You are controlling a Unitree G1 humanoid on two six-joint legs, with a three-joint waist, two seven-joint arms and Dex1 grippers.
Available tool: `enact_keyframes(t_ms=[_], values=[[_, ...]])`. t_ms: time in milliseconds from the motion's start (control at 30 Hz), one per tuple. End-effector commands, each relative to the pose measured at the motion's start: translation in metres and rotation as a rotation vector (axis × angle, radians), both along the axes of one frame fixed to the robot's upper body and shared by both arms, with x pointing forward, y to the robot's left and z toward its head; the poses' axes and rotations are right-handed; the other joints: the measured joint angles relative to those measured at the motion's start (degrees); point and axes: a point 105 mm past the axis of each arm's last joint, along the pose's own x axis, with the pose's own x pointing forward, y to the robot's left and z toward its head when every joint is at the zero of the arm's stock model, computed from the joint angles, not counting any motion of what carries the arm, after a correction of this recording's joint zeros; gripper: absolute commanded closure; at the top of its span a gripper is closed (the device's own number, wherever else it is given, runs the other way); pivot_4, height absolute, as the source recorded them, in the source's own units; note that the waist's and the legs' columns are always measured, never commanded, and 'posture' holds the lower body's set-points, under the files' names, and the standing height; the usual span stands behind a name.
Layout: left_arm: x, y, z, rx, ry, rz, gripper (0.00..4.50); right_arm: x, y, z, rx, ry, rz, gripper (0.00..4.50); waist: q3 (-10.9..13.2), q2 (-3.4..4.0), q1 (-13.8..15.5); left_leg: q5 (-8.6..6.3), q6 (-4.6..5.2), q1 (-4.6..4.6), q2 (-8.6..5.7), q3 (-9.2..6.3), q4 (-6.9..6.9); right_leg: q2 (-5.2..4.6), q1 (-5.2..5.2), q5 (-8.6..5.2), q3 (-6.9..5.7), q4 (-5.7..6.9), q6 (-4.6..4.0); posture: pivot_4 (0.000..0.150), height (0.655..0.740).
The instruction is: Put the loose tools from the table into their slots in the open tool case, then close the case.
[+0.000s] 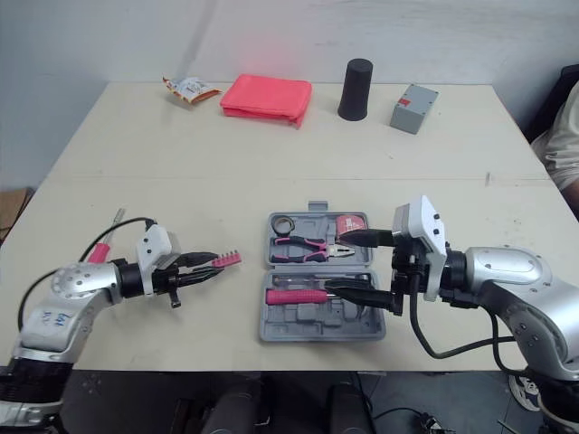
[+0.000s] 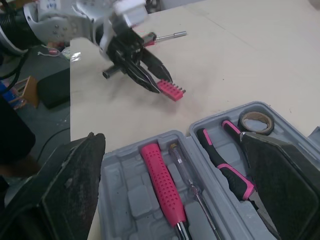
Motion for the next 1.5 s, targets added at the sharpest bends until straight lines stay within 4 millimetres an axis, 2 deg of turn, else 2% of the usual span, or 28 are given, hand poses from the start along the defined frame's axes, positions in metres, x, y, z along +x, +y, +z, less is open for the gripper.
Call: enact_keyframes(t_ms=[33,100,233,500,633,1100,1167,1200,1300,1500], values=[[-0.029,-0.026,-0.001,0.083,0.047,-0.18,3.79,-0.013,0.001,-0.001,-0.042,-0.003,0.058,0.0,0.0,0.0,0.0,0.0,0.0,0.0,0.0,0.0,-0.02,0.0,0.01,0.0,0.0,-0.03,0.0,0.15,0.7355],[-0.041,-0.037,-0.004,0.139,0.075,-0.242,3.79,-0.019,0.0,-0.004,-0.062,0.023,0.076,0.0,0.0,0.01,0.0,-0.01,0.0,-0.01,-0.01,0.02,-0.04,0.01,0.01,-0.01,0.0,-0.07,-0.01,0.15,0.7355],[-0.051,-0.051,-0.01,0.23,0.098,-0.291,3.79,-0.028,0.0,-0.01,-0.087,0.066,0.103,0.0,0.0,-0.01,0.1,-0.02,0.02,-0.04,-0.01,0.02,-0.03,0.02,0.03,-0.01,0.0,-0.11,-0.01,0.15,0.7355],[-0.045,-0.071,-0.019,0.332,0.097,-0.236,3.79,-0.033,0.007,-0.019,-0.103,0.078,0.128,0.0,0.1,-0.07,0.2,0.07,0.09,-0.01,-0.02,-0.01,0.01,0.06,0.06,0.01,0.0,-0.03,0.01,0.15,0.7355],[-0.043,-0.081,-0.022,0.32,0.106,-0.222,3.79,-0.03,0.007,-0.018,-0.092,0.074,0.118,0.0,0.1,-0.09,0.3,0.08,0.06,-0.03,-0.03,-0.02,0.01,0.07,0.06,0.01,-0.02,-0.04,0.01,0.15,0.7355],[-0.035,-0.097,-0.034,0.348,0.09,-0.14,3.79,-0.026,0.006,-0.015,-0.067,0.077,0.085,0.0,0.1,-0.1,0.7,0.13,0.06,0.04,-0.05,-0.06,0.1,0.09,0.16,0.02,-0.04,0.01,0.04,0.15,0.7355],[-0.036,-0.097,-0.034,0.333,0.108,-0.133,2.76,-0.026,0.005,-0.015,-0.064,0.078,0.082,0.0,0.1,-0.1,1.0,0.13,0.06,0.04,-0.05,-0.06,0.11,0.09,0.18,0.03,-0.04,0.01,0.06,0.15,0.7355],[-0.037,-0.097,-0.033,0.327,0.114,-0.13,2.48,-0.026,0.005,-0.015,-0.063,0.078,0.081,0.0,0.1,-0.11,1.1,0.13,0.07,0.04,-0.06,-0.06,0.12,0.09,0.18,0.03,-0.04,0.01,0.06,0.15,0.7355],[-0.042,-0.09,-0.026,0.309,0.133,-0.143,1.21,-0.026,0.005,-0.015,-0.061,0.08,0.078,0.0,0.1,-0.1,1.5,0.14,0.05,0.04,-0.05,-0.09,0.12,0.09,0.18,0.03,-0.04,0.01,0.06,0.15,0.7355],[-0.046,-0.088,-0.005,0.147,0.092,-0.236,1.21,-0.025,0.004,-0.016,-0.063,0.078,0.077,0.0,0.1,-0.1,1.5,0.18,-0.04,0.02,-0.02,-0.1,0.1,0.09,0.15,0.01,-0.08,-0.01,0.03,0.15,0.7355]])
